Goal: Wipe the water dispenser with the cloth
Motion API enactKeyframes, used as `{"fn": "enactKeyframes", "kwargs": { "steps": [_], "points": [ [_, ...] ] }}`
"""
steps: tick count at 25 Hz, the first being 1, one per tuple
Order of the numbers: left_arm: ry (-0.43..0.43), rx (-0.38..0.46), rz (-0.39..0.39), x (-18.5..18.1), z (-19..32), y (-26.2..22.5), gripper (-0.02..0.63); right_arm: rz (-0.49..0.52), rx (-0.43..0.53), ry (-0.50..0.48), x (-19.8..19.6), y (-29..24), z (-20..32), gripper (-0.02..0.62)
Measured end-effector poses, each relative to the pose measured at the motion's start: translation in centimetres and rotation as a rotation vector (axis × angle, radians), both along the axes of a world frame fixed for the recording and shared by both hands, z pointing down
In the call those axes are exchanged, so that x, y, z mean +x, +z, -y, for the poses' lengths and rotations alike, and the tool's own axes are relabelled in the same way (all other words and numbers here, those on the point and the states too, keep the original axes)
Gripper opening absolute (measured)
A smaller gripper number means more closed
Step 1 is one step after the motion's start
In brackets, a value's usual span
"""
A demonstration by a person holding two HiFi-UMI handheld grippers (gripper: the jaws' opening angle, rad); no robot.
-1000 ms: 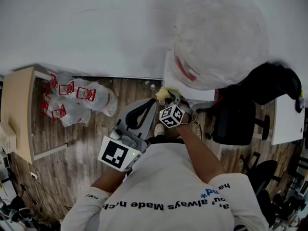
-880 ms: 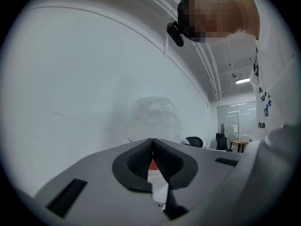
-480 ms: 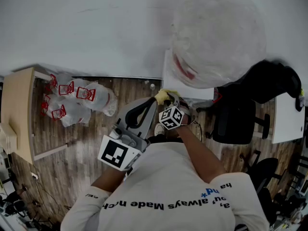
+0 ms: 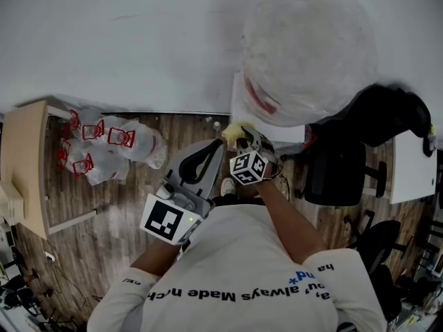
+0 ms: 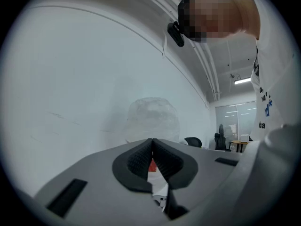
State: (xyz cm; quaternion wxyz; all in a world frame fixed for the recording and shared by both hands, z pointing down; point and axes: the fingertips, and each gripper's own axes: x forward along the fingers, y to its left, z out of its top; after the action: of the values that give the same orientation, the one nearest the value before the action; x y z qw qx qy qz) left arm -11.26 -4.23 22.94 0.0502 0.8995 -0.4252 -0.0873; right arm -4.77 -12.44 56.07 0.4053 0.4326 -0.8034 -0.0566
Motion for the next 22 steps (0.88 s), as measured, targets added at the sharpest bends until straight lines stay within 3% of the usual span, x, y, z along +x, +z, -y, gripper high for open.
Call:
{"fn": "enactKeyframes", "kwargs": {
  "steps": [7,16,22],
  "points": [
    [0.003,0.003,0.003,-0.1,0.1,0.0,0.020,-0.066,0.054,0.040,3.2,-0.8,1.6,0.061],
    [0.003,-0.002,0.006,-0.2,0.1,0.0,0.020,-0.148,0.006,0.097,6.9,2.7,2.4,0.061],
    [0.000,-0.006,0.007,-0.2,0.2,0.1,0.020,-0.084,-0.048,0.120,7.3,3.6,2.8,0.054]
  ]
}}
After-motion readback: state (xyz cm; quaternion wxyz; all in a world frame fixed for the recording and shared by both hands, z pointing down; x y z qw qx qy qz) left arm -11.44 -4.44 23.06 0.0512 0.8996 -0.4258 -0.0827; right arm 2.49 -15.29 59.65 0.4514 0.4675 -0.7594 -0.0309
